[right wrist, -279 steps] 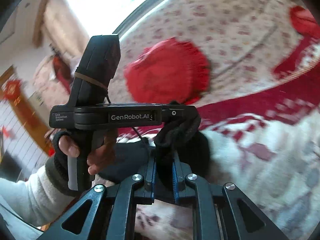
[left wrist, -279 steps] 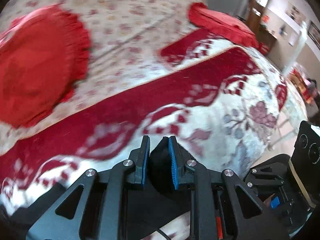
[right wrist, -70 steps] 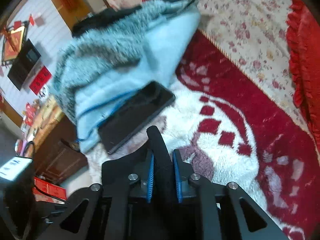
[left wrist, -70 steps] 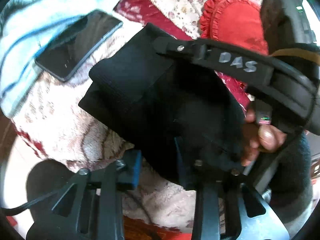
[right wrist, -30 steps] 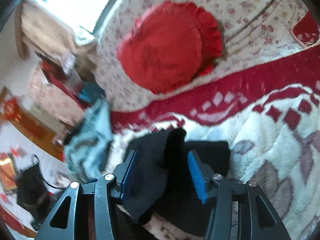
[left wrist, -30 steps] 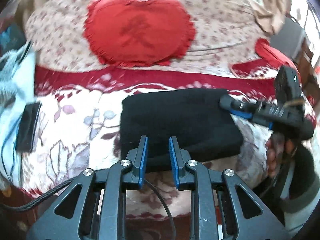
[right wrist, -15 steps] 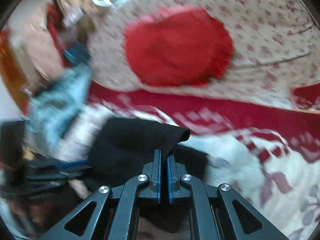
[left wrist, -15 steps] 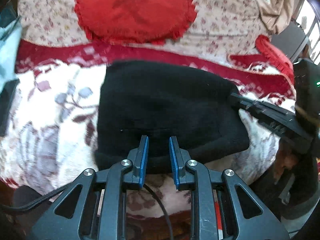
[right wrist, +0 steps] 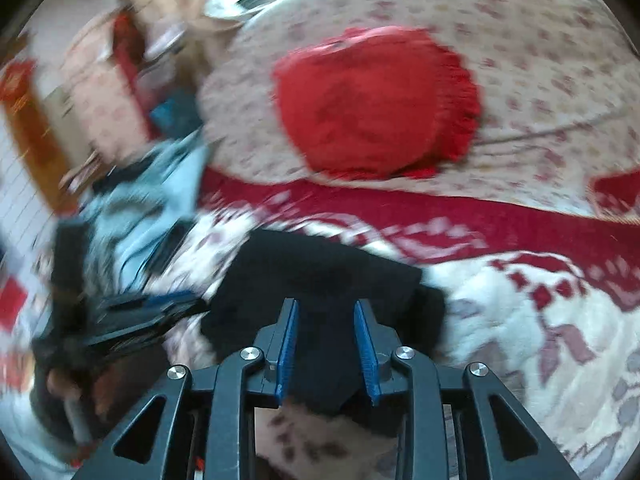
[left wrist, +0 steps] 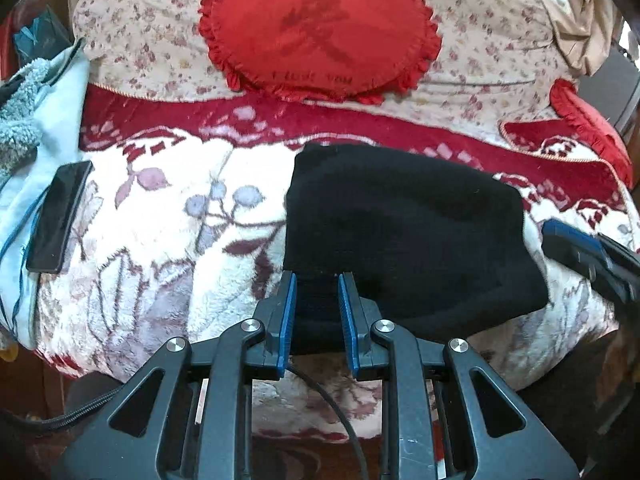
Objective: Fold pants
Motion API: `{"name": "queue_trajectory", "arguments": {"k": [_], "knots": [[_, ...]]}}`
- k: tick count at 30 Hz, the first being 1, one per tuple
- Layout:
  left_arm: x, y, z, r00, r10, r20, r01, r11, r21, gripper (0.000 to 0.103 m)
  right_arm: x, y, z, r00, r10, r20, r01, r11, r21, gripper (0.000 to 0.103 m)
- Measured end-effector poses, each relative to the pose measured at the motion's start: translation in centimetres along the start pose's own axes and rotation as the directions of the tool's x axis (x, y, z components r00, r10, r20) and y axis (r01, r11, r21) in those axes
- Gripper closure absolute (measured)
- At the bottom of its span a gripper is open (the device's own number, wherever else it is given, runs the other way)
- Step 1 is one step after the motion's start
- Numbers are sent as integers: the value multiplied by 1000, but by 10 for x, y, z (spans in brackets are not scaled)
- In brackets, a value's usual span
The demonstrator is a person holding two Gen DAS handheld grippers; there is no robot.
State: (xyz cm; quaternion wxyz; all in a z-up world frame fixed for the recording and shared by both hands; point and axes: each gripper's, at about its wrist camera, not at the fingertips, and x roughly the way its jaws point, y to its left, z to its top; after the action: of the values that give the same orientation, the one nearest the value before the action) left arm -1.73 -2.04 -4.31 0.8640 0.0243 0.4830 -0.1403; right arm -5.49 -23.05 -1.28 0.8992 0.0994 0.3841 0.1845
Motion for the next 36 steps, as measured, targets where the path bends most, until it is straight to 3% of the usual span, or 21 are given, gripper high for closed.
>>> {"name": "queue_trajectory", "arguments": {"k": [3, 7, 13, 15, 17, 24, 26, 28, 33, 36], "knots": [[9, -4, -3, 1000, 15, -4, -15, 1000, 10, 84, 19, 21, -9, 998, 17, -58, -21, 997, -71, 76], [15, -10, -4, 999, 35, 7, -35, 999, 30, 77, 48, 18, -38, 985, -72, -158, 56, 993, -102, 76], [13, -9, 2, 999, 44, 14, -44, 999, 24, 76, 32, 2, -41, 991, 1, -134, -3, 1000, -20, 76], [9, -6, 5, 999, 43, 26, -43, 999, 7, 76, 21, -9, -33, 996, -24, -85, 27, 999, 31, 74], [8, -4, 9, 999, 41, 28, -41, 999, -5, 76, 16, -20, -27, 995, -82, -47, 85, 994, 64, 65], [17, -6, 17, 998, 57, 22, -57, 998, -3, 76, 34, -38, -25, 993, -86, -84, 98, 985, 145, 64], [20, -8, 18, 997, 67, 24, -67, 998, 4, 76, 36, -36, -21, 994, -83, -68, 91, 988, 126, 72], [23, -11, 21, 997, 77, 29, -77, 997, 13, 76, 45, -35, -15, 988, -137, -74, 143, 987, 78, 77], [29, -11, 26, 996, 85, 31, -86, 996, 15, 71, 59, -37, -7, 982, -169, -87, 174, 983, 61, 78], [24, -6, 26, 998, 53, 25, -53, 999, -1, 71, 50, -42, -7, 986, -144, -86, 153, 983, 99, 78]]}}
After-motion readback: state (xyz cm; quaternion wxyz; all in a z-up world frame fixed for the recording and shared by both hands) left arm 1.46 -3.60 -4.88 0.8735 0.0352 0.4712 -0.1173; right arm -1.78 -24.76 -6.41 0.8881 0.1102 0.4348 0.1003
